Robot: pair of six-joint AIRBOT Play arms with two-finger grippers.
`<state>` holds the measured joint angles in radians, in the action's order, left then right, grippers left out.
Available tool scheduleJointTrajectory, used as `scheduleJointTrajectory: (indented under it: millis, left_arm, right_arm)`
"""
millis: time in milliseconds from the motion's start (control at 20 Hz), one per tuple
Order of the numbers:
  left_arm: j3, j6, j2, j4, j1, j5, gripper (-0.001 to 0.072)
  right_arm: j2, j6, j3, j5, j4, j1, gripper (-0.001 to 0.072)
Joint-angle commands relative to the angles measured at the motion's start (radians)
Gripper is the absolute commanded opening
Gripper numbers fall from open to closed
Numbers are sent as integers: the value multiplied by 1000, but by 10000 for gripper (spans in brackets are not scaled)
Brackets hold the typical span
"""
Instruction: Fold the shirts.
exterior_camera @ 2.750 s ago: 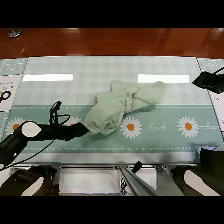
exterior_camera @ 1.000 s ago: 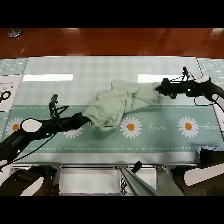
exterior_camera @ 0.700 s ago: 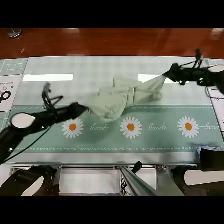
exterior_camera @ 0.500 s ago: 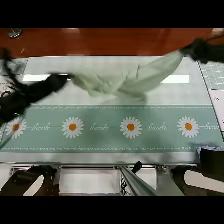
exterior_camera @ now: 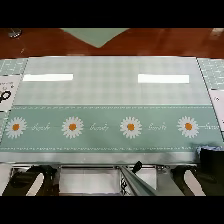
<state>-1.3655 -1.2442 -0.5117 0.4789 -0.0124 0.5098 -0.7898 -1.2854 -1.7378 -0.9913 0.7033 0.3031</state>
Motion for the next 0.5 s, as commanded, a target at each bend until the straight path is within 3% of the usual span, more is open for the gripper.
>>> scheduleJointTrajectory:
  millis: [0,250,350,450]
  left_arm:
    - [-61,1,21,38,7,240,26]
    - [2,-255,16,332,7,647,26]
    - [92,-266,16,403,7,766,26]
    - [232,-285,16,427,7,822,26]
  right_arm:
    - [132,-139,-25,-58,208,0,14]
    - [134,-172,-24,-451,454,0,14]
    - [88,-170,-2,-608,488,0,14]
    - [49,-170,88,-653,489,0,14]
